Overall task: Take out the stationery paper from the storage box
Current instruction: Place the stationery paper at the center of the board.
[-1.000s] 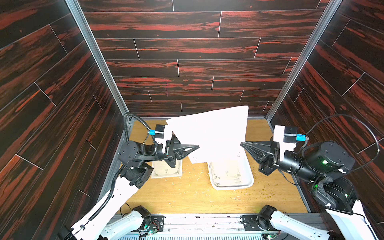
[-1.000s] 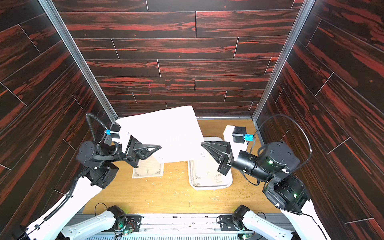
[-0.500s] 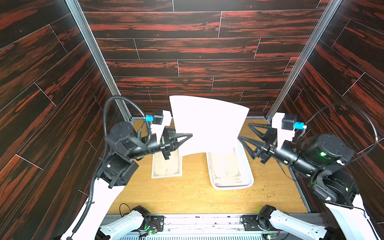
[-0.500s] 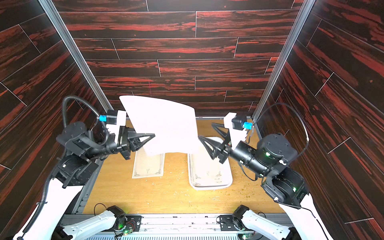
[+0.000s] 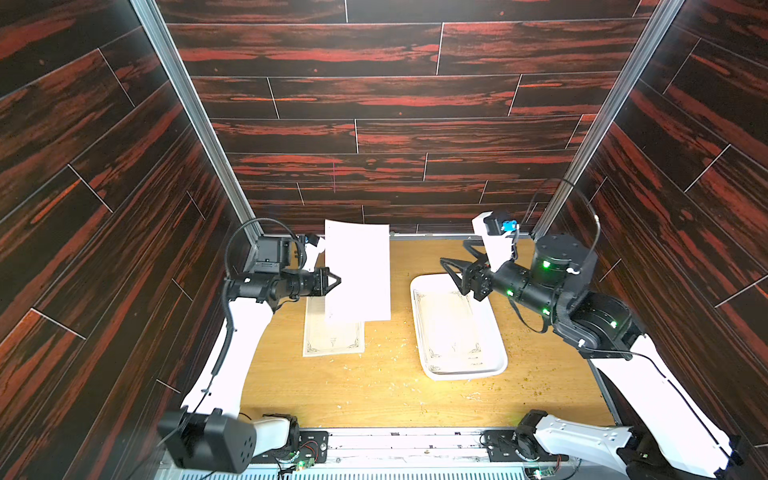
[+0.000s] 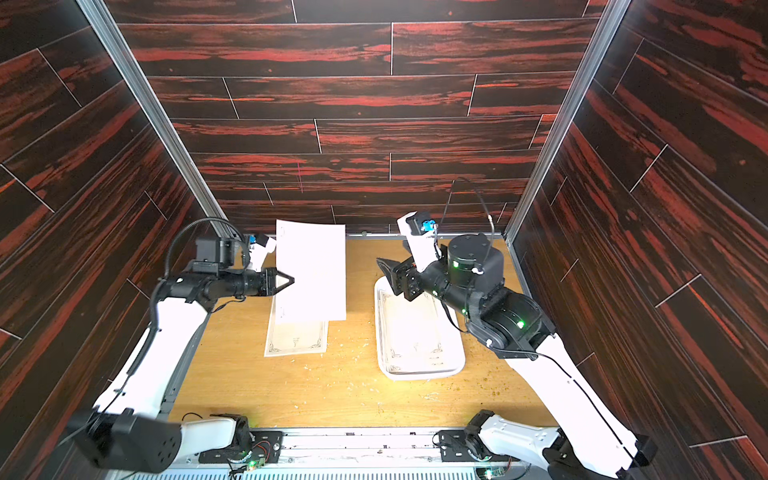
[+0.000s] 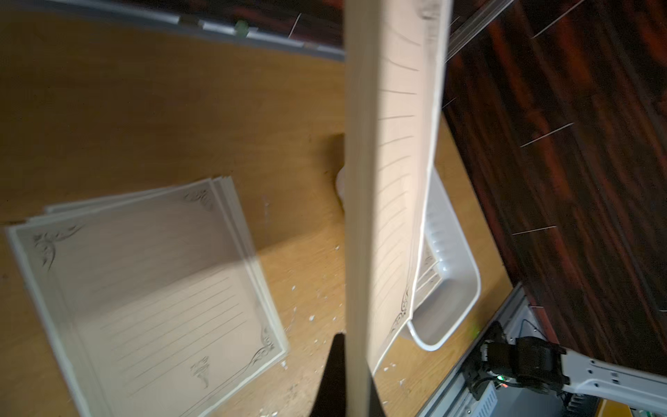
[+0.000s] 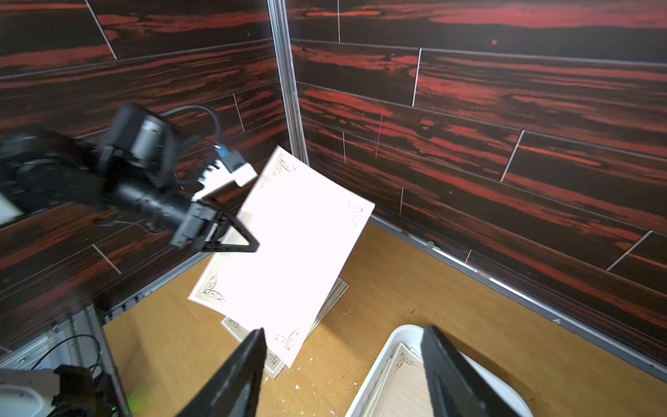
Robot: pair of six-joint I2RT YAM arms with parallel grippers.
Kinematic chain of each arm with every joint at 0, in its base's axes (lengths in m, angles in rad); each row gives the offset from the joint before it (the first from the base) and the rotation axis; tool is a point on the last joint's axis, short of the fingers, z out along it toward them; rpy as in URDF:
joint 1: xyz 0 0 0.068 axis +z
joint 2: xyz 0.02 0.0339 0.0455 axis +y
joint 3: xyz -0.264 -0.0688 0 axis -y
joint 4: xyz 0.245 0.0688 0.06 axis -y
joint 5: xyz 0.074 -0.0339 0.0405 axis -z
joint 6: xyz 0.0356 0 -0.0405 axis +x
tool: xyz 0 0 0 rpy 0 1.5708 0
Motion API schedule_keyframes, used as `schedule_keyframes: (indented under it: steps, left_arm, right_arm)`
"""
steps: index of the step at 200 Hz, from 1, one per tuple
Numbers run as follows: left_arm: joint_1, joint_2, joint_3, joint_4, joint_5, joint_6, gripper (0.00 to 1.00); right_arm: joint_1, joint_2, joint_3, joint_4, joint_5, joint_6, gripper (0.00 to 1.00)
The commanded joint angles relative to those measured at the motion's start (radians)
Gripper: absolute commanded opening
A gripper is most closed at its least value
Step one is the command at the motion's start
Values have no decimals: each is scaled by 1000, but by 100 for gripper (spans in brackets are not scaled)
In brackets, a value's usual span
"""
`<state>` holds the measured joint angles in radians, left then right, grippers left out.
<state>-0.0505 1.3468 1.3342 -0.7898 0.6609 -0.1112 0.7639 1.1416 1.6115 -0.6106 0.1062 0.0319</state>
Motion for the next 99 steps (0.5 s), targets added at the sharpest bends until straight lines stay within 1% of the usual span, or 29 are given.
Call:
schedule_keyframes:
  steps: [1,26,50,57,66,79,99]
  left_arm:
    - [33,60,-15,-112,1,111,0]
    - [88,172,-3,-151,64,189,0]
    - [135,297,70,-348,78,346,0]
    - [147,326,82,-378,75,375,0]
    - [163,358,87,-400,85,401,0]
    - [189,399,94,-428,131,442,0]
    - [221,452,95,-421,148,447,0]
  right_arm:
    - [3,11,12,-32,-36,20,71]
    - [2,35,14,-53,-53,22,71]
    - [2,64,34,-83,-58,20,71]
    - [2,72,37,-92,-57,18,71]
    - [2,80,39,-98,-55,14,71]
    - [2,91,42,-108,-50,10,71]
    - [3,109,44,-119,-45,7,71]
